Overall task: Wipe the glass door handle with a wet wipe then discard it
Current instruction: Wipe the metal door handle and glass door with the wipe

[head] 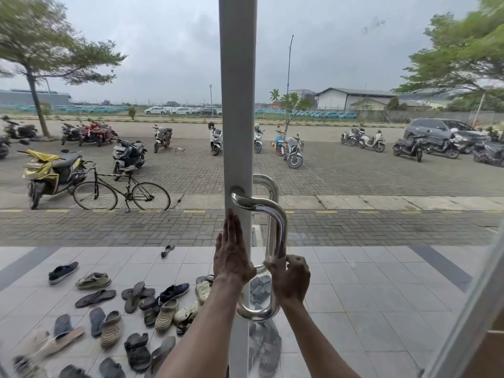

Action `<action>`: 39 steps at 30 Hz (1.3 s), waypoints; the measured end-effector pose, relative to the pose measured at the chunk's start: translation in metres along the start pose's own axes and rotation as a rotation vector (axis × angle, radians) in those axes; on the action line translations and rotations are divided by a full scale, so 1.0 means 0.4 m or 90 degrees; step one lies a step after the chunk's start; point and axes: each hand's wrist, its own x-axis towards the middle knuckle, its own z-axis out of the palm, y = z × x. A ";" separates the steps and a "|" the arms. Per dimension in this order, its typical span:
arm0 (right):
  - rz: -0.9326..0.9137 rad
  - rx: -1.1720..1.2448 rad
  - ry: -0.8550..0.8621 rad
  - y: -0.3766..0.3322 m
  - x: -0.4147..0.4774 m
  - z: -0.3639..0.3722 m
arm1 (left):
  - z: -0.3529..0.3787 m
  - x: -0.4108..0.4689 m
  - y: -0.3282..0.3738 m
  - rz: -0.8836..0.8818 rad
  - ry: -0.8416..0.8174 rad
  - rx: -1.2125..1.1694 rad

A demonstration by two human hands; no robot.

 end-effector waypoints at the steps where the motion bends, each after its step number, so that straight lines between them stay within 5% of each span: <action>1: -0.015 0.001 0.008 -0.015 0.015 -0.005 | -0.001 0.000 0.002 -0.003 0.002 -0.004; 9: -0.144 0.091 0.129 -0.095 0.070 -0.033 | 0.001 -0.002 0.012 -0.012 0.004 -0.014; 20: 0.099 -0.007 -0.045 0.024 -0.023 -0.014 | -0.003 -0.005 0.017 -0.014 -0.004 0.015; 29: -0.126 0.063 0.131 -0.102 0.054 -0.045 | 0.003 -0.003 0.022 -0.021 0.003 0.027; 39: 0.092 -0.108 -0.084 0.079 -0.043 0.009 | 0.020 -0.008 0.001 -0.005 0.023 0.019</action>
